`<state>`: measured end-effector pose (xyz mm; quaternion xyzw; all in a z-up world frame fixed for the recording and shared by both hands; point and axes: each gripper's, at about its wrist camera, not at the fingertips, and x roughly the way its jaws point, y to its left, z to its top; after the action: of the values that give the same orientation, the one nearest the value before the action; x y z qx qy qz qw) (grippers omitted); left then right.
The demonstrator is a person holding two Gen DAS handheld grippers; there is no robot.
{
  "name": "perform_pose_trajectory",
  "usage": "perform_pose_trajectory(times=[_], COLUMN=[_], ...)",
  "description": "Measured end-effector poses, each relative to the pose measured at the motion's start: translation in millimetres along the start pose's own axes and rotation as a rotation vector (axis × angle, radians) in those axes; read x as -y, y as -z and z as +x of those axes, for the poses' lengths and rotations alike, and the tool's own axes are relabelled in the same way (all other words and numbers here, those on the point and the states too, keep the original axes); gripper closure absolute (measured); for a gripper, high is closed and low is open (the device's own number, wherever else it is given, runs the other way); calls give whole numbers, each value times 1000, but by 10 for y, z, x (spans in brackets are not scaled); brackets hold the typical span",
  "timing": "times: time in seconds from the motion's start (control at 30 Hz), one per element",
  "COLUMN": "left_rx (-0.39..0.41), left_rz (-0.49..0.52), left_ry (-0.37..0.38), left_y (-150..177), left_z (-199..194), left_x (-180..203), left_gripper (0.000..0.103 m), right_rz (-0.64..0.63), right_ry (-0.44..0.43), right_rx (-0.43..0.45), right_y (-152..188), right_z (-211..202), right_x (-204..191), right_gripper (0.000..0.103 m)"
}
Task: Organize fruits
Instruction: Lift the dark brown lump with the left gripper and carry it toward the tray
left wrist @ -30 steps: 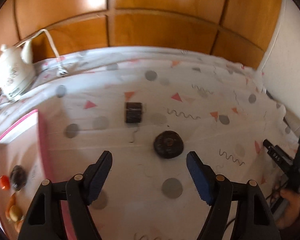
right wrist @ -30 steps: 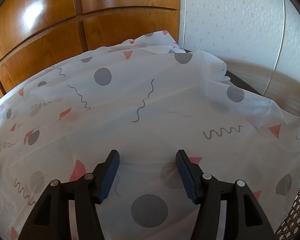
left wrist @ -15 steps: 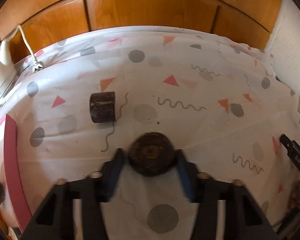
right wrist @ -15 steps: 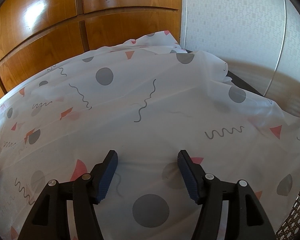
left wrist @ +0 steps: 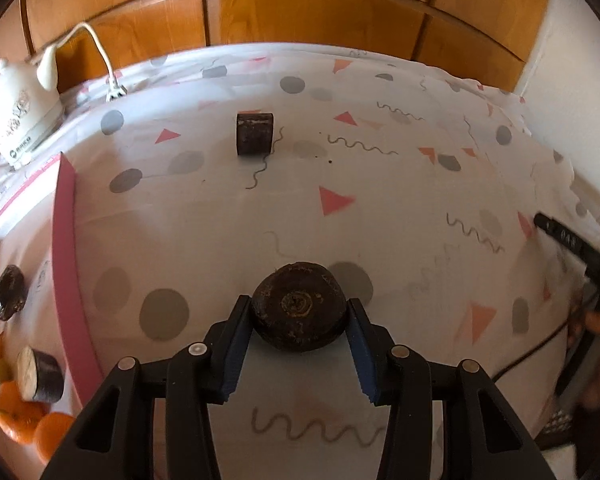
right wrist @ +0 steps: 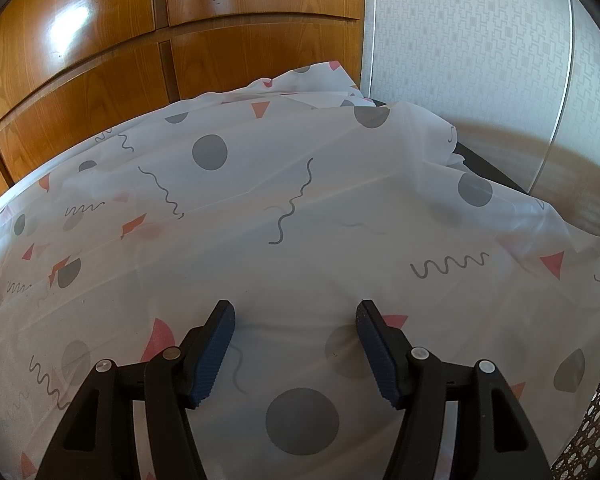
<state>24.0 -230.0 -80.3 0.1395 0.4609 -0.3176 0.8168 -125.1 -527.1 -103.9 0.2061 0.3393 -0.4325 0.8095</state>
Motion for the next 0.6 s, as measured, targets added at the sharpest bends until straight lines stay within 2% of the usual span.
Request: perform_pose_trajectory(times=[0.2, 0.6], left_rx=[52, 45], left_rz=[12, -13], left_ry=[-4, 31], left_y=[85, 185], left_z=[-14, -178], left_x=[5, -59], left_gripper=[56, 57], right_rz=[1, -4], right_ry=[-1, 4], right_rx=[0, -3], right_y=[0, 8], right_z=[-1, 11], right_x=[-1, -24], right_gripper=[39, 38])
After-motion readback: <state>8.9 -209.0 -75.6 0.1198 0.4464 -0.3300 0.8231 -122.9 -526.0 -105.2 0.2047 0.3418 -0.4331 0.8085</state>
